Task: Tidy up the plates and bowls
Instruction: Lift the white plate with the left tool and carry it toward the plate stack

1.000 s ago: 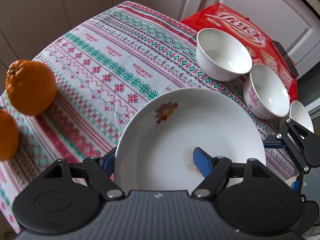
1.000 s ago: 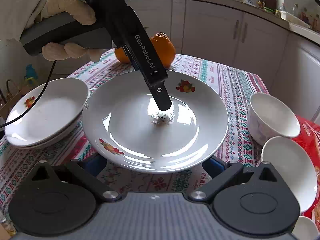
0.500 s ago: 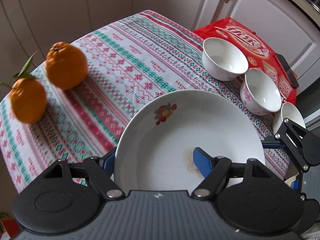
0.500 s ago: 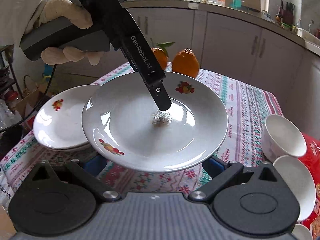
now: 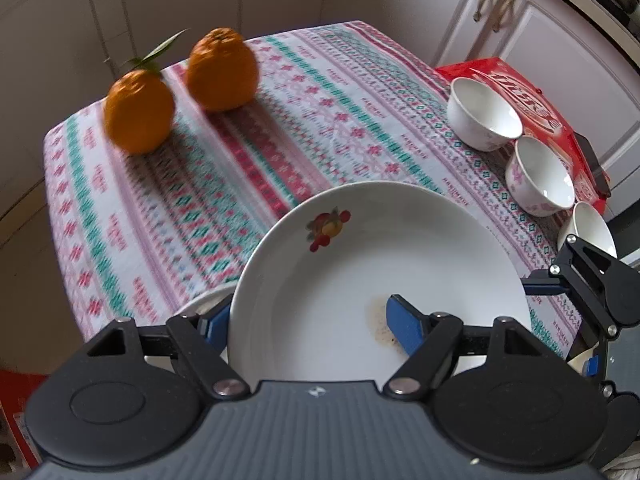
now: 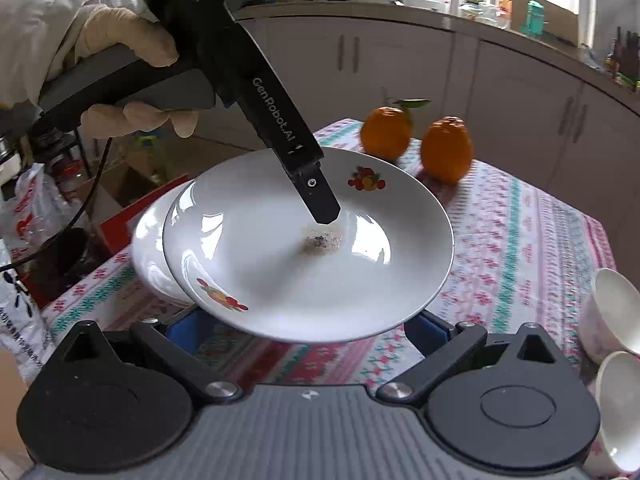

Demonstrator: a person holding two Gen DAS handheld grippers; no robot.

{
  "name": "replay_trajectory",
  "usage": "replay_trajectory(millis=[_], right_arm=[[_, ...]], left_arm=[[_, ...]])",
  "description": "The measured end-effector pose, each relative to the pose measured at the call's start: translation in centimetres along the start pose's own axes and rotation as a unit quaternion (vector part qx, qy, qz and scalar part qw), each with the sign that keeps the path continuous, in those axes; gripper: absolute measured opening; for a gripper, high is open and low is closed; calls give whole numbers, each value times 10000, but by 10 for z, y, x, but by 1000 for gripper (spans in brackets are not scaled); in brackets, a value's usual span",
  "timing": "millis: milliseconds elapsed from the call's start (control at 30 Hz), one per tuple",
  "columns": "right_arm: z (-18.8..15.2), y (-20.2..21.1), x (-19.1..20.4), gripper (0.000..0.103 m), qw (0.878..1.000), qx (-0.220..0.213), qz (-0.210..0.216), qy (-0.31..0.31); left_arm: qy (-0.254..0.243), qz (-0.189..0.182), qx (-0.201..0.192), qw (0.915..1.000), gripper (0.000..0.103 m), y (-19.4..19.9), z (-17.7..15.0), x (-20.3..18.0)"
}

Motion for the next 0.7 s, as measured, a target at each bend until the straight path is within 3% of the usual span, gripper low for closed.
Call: replay_trajectory(millis=[367, 700], right_arm=[[8, -11, 28, 102, 9991, 117, 211, 351], [15, -18, 36, 102, 9986, 179, 192, 469]], left_arm=[[493, -56, -97, 9987, 77, 1, -39, 30], [634, -162, -113, 9978, 77, -9, -50, 43]])
Point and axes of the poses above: each gripper's, at about its wrist camera, not at the fingertips, and y roughly against the way its jaws point, x to its left, z to its top, the point moved 3 cm from there along -y, roughly the way its jaws point, and after that the axes turned 13 degrees about x, right-handed, at the moved point
